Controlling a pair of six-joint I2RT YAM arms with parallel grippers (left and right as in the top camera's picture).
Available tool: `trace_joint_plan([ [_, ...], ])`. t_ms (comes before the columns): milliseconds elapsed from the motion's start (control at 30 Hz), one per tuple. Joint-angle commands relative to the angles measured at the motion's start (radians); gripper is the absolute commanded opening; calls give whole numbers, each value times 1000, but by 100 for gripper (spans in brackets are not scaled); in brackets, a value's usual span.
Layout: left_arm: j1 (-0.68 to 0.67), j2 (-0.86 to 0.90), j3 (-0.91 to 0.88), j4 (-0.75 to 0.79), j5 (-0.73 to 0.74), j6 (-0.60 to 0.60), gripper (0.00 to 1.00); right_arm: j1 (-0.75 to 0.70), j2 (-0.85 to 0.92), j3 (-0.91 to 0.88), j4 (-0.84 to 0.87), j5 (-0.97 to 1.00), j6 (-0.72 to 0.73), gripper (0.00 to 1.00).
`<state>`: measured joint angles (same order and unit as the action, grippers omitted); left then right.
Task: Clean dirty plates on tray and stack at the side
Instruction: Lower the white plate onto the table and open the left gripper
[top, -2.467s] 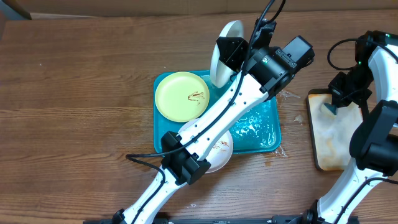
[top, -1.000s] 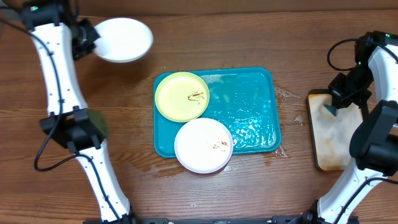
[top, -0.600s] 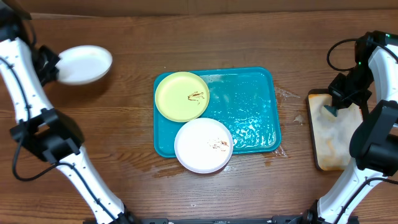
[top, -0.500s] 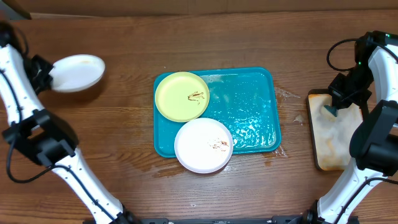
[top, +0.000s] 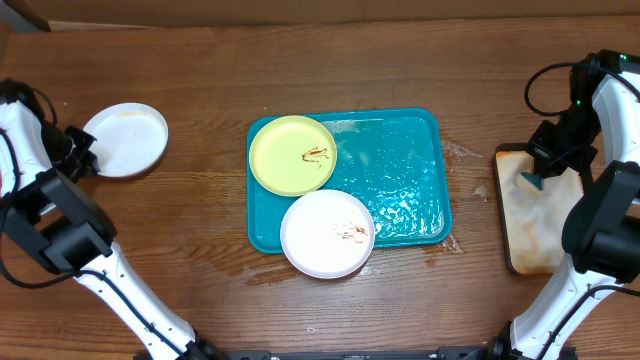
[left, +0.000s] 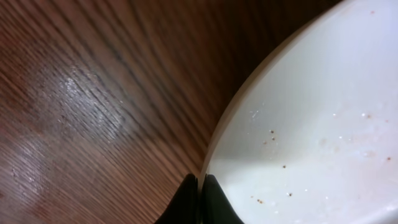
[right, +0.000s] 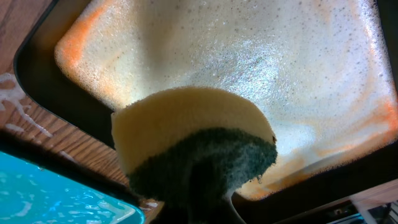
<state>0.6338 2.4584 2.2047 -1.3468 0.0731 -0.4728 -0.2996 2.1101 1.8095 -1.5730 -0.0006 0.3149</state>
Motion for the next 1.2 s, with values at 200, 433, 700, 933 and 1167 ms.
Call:
trace_joint_plan([
  [200, 173, -26, -133, 66, 32, -21, 5, -2, -40, -4, -3, -21, -5, 4],
  [433, 181, -35, -172, 96, 8, 22, 23, -2, -40, -4, 1, -24, -5, 4],
  [700, 113, -137, -172, 107, 8, 17, 64, -2, -40, -4, 10, -24, -5, 4],
  [933, 91, -311, -172, 55, -2, -36, 65, -2, -40, -4, 21, -24, -8, 4],
  [1167, 42, -459, -172, -8, -2, 56, 47, -2, -40, -4, 35, -25, -27, 4],
])
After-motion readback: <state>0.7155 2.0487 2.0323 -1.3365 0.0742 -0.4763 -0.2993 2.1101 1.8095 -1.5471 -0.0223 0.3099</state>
